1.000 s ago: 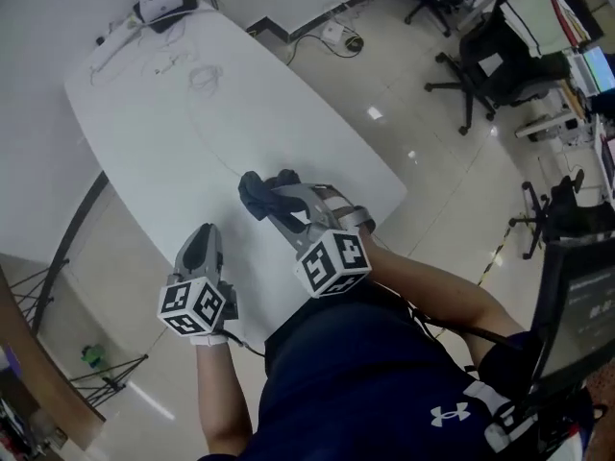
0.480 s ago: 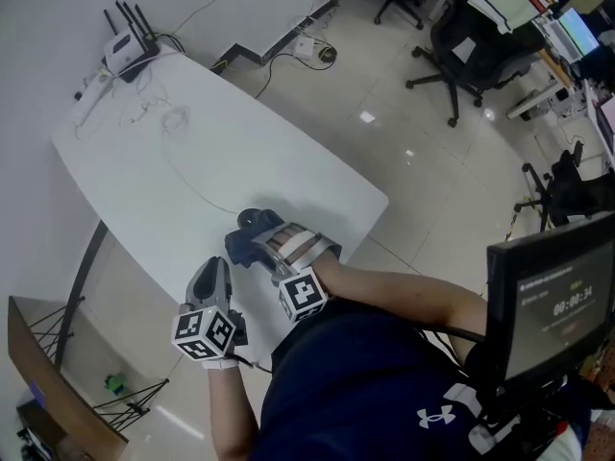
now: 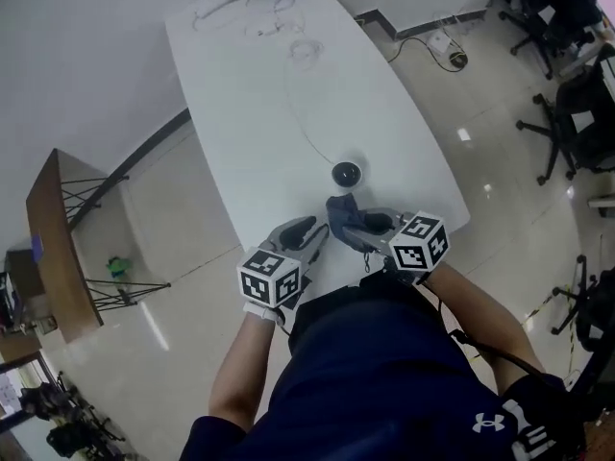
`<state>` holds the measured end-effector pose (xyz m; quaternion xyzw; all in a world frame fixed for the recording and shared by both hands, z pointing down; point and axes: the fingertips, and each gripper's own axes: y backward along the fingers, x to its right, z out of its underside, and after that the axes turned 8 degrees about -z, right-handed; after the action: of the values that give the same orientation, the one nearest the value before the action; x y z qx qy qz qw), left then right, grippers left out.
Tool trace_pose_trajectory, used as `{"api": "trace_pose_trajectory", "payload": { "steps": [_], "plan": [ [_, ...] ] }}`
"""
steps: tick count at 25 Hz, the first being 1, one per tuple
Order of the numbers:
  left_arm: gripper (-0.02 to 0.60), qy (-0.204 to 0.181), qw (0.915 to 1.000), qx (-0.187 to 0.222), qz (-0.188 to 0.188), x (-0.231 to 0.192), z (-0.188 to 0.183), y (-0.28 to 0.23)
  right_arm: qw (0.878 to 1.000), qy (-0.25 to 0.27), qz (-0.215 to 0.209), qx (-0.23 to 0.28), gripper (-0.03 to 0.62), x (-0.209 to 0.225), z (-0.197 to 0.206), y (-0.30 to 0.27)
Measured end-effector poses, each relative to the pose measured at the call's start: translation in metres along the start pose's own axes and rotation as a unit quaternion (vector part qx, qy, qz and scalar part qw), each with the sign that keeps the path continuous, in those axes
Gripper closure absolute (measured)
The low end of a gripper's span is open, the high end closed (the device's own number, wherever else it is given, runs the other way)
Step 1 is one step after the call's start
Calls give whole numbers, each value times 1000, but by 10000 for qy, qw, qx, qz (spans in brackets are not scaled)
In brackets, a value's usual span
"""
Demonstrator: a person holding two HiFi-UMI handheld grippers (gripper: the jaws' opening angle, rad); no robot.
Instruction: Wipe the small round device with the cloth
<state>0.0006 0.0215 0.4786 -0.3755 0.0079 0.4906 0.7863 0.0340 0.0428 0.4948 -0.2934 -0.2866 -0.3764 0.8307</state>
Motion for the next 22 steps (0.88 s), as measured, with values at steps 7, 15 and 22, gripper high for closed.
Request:
{"api": "trace_pose_trajectory", "payload": {
  "steps": [7,15,22],
  "plan": [
    [268,1301,9715,410,1937,57,-6,-3,9702,-1258,-1877,873,479,-39,-39,20],
    [366,1105,9697,823,2017,72,-26,10,9735,-802,-1901,989,480,-51,-56,31],
    [393,1054,9785,1518,919,30,-49,33,9813,-597,-941,1572,480,-20,-79,60]
  ]
}}
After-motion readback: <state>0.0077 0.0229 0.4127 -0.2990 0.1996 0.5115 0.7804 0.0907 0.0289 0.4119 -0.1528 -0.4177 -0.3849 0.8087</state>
